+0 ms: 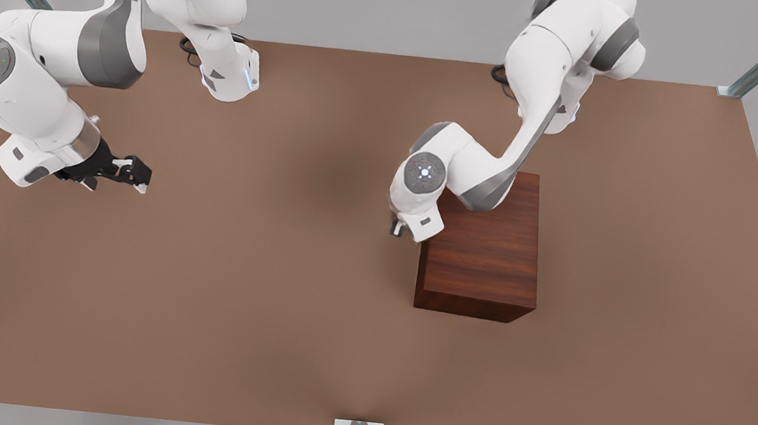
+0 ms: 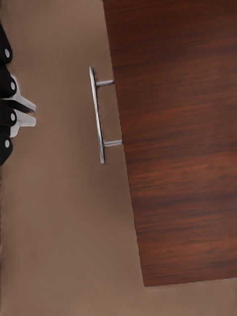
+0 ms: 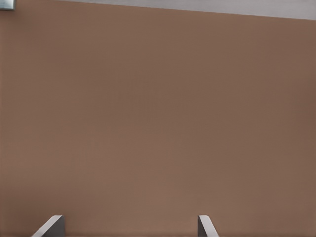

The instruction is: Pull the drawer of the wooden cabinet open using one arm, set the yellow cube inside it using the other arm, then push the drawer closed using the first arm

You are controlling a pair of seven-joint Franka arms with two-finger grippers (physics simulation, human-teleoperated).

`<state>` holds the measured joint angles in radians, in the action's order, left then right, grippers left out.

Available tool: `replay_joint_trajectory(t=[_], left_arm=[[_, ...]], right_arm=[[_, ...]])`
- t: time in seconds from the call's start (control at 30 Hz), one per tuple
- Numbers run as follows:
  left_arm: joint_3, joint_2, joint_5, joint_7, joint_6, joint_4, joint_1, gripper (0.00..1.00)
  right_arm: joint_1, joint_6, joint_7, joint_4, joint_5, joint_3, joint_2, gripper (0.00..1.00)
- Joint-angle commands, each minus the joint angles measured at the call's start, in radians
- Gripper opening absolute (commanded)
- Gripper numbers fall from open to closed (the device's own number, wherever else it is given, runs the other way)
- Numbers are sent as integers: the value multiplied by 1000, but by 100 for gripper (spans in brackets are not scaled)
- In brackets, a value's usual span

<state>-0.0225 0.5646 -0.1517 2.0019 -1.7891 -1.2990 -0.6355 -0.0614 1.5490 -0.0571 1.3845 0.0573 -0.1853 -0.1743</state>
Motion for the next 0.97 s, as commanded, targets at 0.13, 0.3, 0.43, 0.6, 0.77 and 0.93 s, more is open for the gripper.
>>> replay_joint_trajectory(t=[0.13,0.3,0.43,0.6,0.77,0.93], left_arm=[[18,-74,149,-1276,209,60,310,100],[22,-333,133,-1825,315,23,471,100],[21,-362,139,-2016,320,23,493,100],[22,-359,139,-2075,332,23,504,100],[22,-342,139,-2089,332,23,513,100],[22,-339,139,-2089,332,20,513,100]], right_arm=[[2,2,31,1,-1,-2,-1,100],[2,0,31,1,-1,-2,-1,100],[9,3,19,-9,3,-3,-4,100],[5,2,30,-71,6,-37,-48,100],[18,-6,11,-88,3,-39,-47,100],[18,-7,10,-87,1,-52,-43,100]])
